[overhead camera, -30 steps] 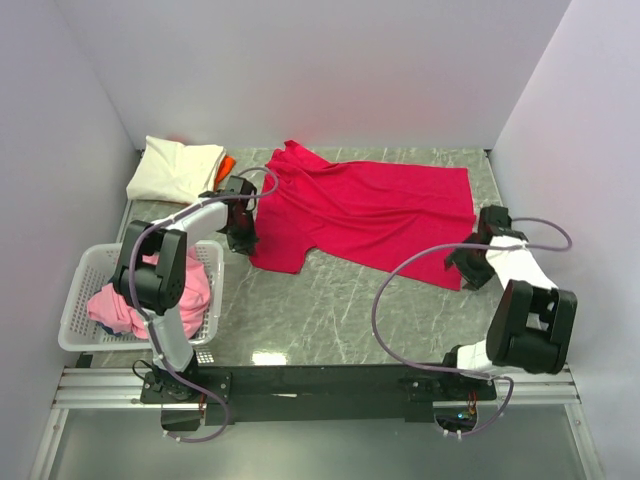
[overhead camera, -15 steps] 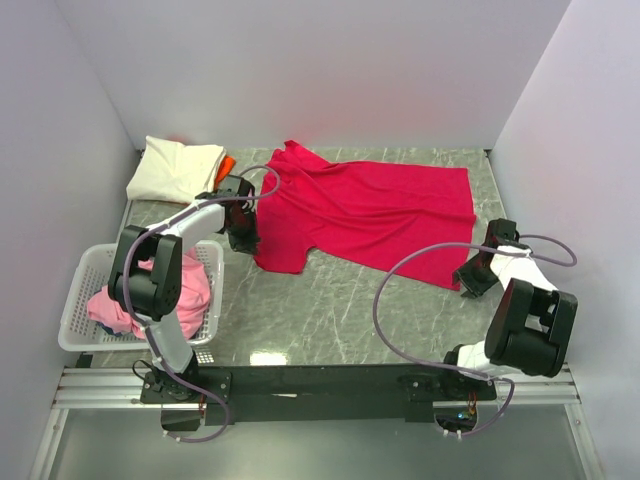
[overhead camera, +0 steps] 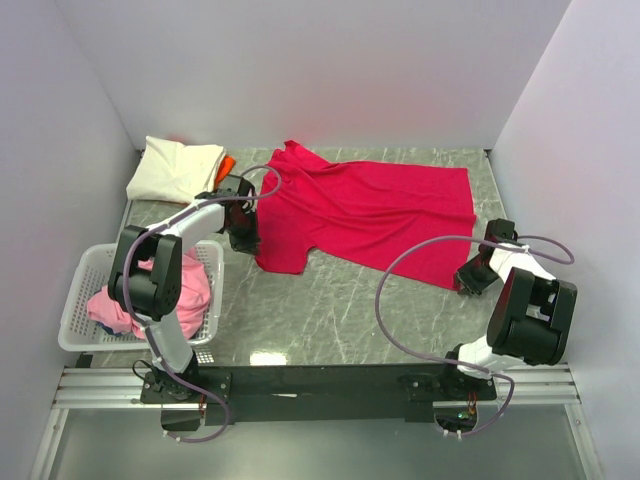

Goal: Fold and stack the t-shirts
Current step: Fold the tshirt

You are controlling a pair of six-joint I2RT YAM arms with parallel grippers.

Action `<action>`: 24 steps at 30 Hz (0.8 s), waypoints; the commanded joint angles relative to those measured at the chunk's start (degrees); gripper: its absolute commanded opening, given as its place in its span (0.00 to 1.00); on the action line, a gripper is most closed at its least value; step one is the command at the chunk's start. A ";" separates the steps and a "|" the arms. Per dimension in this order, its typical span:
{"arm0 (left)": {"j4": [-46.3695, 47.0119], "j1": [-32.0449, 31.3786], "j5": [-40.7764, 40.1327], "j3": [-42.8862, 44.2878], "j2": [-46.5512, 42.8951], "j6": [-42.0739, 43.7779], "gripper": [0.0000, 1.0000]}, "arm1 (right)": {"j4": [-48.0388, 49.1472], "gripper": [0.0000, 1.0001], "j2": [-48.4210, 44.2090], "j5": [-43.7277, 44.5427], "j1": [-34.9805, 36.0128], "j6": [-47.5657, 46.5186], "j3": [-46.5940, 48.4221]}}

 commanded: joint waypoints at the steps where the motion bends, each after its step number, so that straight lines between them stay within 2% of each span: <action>1: -1.56 0.28 0.87 2.07 -2.96 1.08 0.01 | 1.49 0.24 2.96 0.82 -0.18 -1.07 -1.08; 3: -2.52 0.28 0.69 2.51 -3.48 1.08 0.01 | 0.96 0.08 2.53 0.82 -0.09 -1.51 -1.16; 4: -2.70 0.28 0.61 2.69 -3.83 0.99 0.01 | 0.52 0.02 2.44 0.82 -0.18 -1.86 -1.08; 5: -3.14 0.28 0.78 3.12 -4.53 0.99 0.01 | 0.00 0.00 2.09 0.82 -0.18 -2.13 -0.99; 14: -6.57 0.36 0.17 2.60 -11.30 -2.78 0.01 | -11.33 0.00 -4.77 1.60 0.17 -4.59 2.43; 24: -9.03 0.36 0.78 -3.46 -21.67 -6.21 0.01 | -17.32 0.00 -10.13 4.07 1.14 -5.39 1.83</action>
